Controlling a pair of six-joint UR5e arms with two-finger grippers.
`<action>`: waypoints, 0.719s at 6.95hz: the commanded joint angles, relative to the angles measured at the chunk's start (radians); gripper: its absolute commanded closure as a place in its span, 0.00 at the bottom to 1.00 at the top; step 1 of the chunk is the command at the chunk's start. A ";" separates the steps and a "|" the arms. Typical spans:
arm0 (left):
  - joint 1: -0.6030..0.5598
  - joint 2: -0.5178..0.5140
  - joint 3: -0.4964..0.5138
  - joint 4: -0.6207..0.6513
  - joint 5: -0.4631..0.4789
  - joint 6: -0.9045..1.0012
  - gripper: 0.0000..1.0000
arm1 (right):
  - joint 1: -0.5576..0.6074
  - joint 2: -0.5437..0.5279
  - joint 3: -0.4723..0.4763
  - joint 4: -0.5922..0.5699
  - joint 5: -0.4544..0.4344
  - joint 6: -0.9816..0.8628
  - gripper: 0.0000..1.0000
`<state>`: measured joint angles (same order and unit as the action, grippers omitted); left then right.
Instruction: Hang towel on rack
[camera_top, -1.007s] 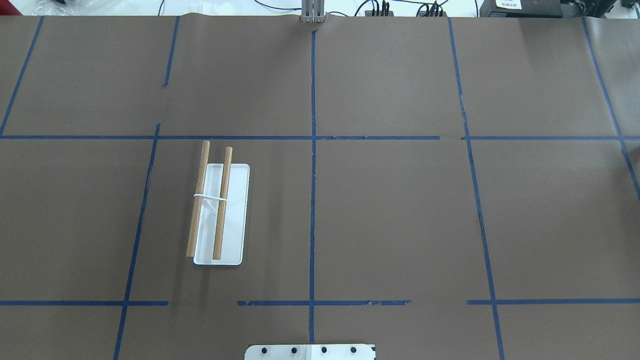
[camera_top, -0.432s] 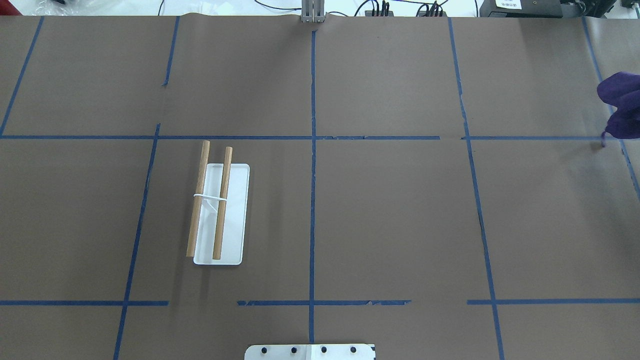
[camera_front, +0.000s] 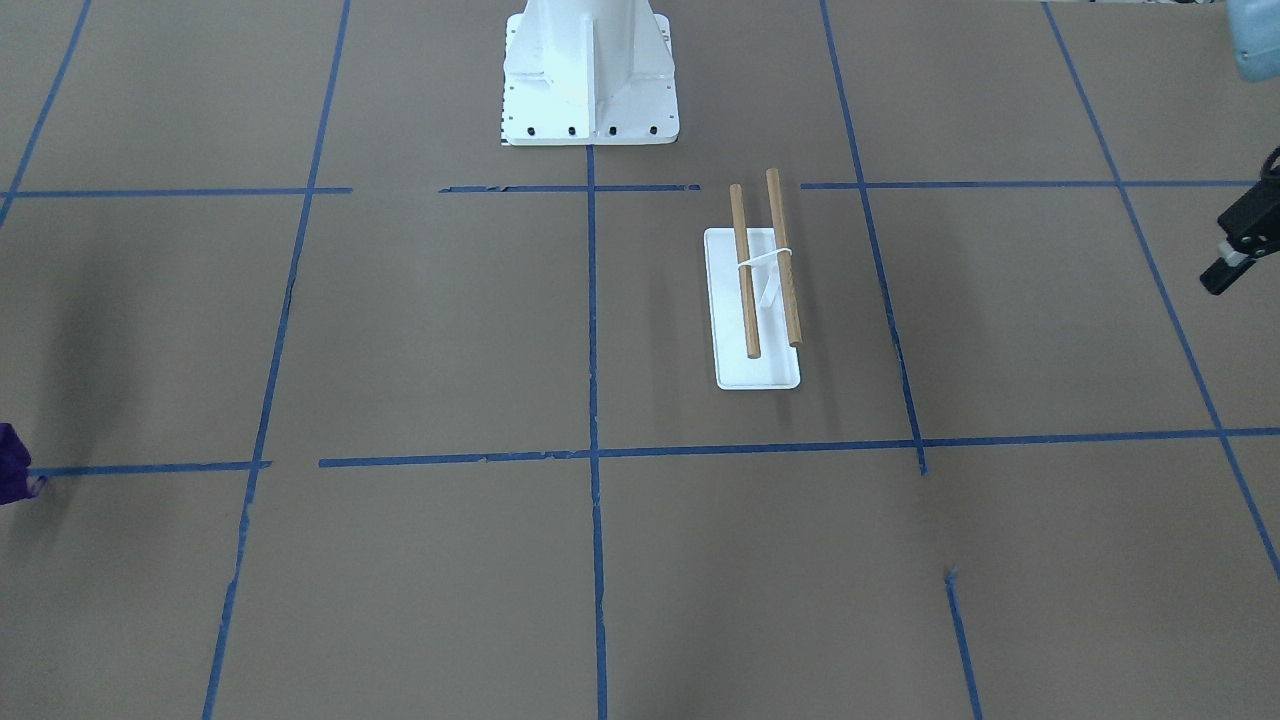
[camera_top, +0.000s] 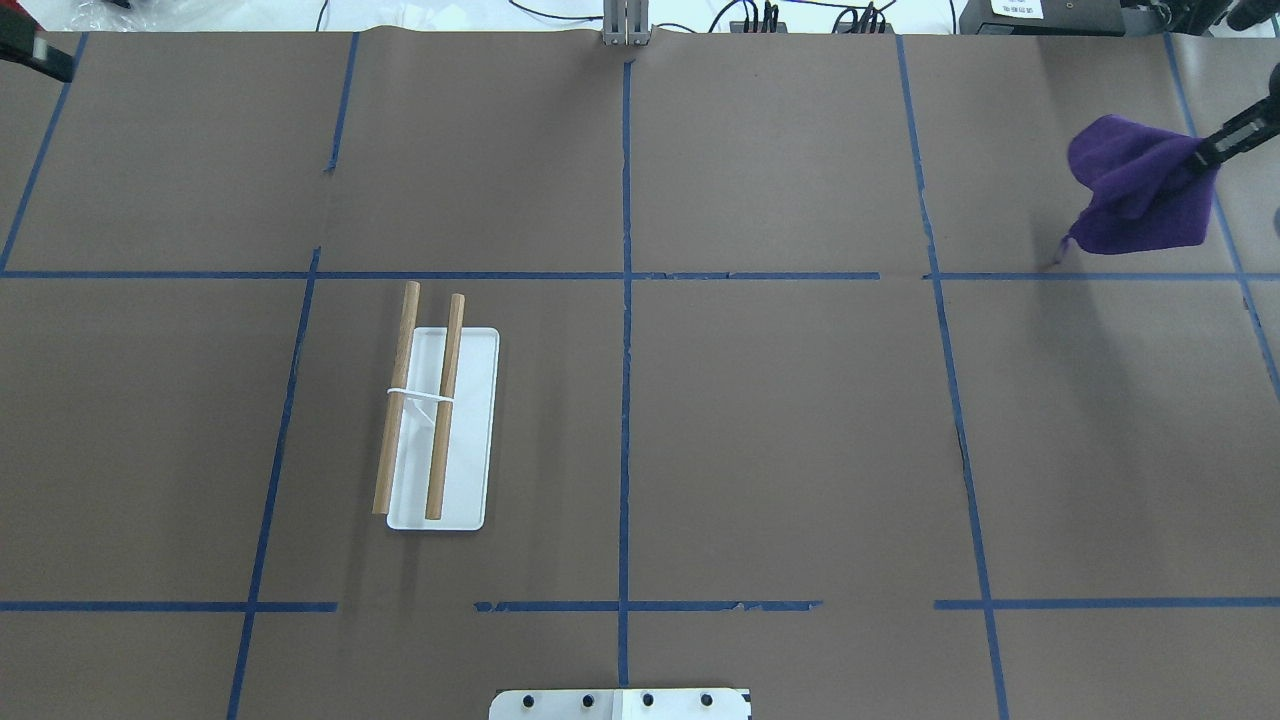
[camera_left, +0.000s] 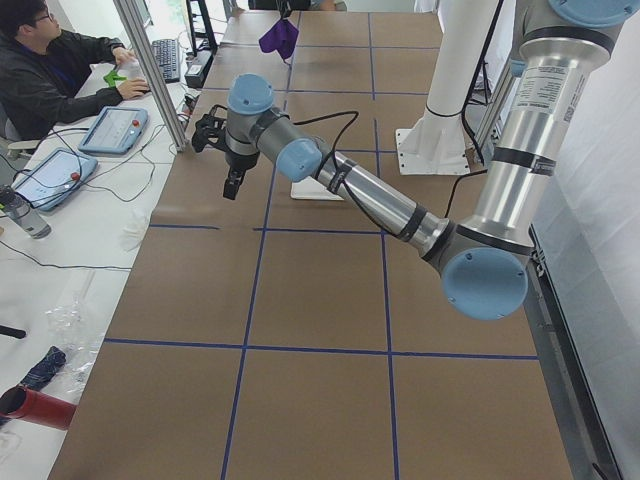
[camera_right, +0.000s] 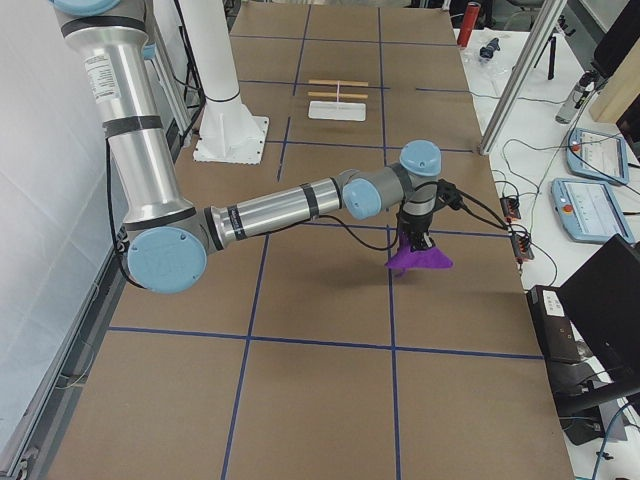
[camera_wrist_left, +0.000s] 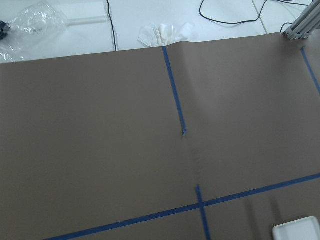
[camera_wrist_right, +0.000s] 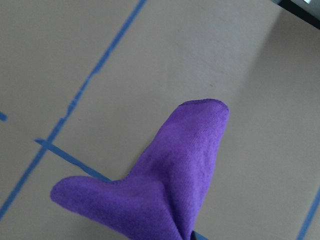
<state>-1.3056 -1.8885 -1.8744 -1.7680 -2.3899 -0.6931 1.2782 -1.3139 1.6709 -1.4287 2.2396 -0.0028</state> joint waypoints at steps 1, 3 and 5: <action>0.165 -0.148 0.004 -0.002 0.003 -0.470 0.00 | -0.098 0.073 0.084 -0.001 -0.003 0.204 1.00; 0.276 -0.278 0.012 -0.010 0.003 -0.928 0.00 | -0.187 0.152 0.122 -0.002 -0.041 0.521 1.00; 0.314 -0.355 0.038 -0.022 0.006 -1.176 0.00 | -0.288 0.206 0.182 -0.010 -0.112 0.902 1.00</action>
<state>-1.0201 -2.1950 -1.8540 -1.7842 -2.3861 -1.7111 1.0481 -1.1489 1.8221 -1.4329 2.1633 0.6767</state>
